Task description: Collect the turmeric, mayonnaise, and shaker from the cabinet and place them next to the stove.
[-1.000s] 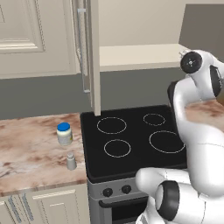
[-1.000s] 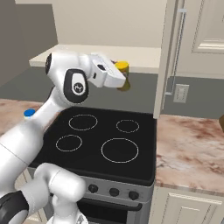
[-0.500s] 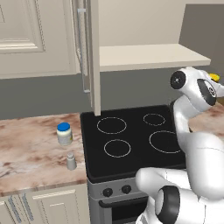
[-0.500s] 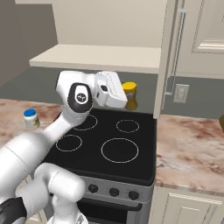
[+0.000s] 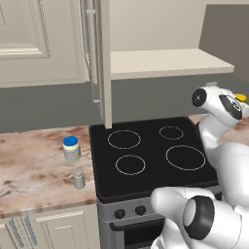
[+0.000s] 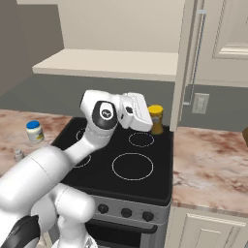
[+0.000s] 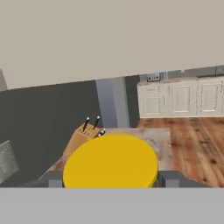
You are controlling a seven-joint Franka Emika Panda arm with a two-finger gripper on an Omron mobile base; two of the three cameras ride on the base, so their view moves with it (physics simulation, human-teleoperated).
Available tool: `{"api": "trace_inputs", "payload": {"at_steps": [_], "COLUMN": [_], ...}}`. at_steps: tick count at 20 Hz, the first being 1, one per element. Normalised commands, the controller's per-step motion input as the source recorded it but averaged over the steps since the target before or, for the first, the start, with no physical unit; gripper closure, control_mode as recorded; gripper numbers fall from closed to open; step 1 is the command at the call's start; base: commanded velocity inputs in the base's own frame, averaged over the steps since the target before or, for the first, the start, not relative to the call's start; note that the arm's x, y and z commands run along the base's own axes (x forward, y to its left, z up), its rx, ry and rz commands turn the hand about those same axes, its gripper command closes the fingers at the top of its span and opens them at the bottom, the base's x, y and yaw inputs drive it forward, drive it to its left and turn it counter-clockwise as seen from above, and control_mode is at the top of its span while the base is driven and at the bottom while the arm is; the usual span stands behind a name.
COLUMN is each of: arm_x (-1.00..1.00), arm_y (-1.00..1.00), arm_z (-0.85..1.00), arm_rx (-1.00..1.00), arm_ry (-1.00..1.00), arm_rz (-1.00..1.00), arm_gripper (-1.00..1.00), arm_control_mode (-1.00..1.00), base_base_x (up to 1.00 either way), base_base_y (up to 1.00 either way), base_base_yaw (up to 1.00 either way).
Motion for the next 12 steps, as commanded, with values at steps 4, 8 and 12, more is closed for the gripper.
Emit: {"api": "trace_inputs", "payload": {"at_steps": [4,8,12], "arm_x": [0.21,0.14,0.13], "arm_y": [-0.25,-0.37,-0.41], "arm_z": [-0.41,-0.45,-0.4], "arm_rx": [0.04,0.11,0.12], "arm_ry": [0.0,0.0,0.03], "arm_rz": [-0.01,0.0,0.0], "arm_gripper": [1.0,1.0,1.0], "arm_control_mode": [-1.0,-1.0,-1.0], "base_base_x": [0.0,0.0,0.0], "base_base_y": [0.0,0.0,0.0], "base_base_yaw": [0.0,0.0,0.0]}}
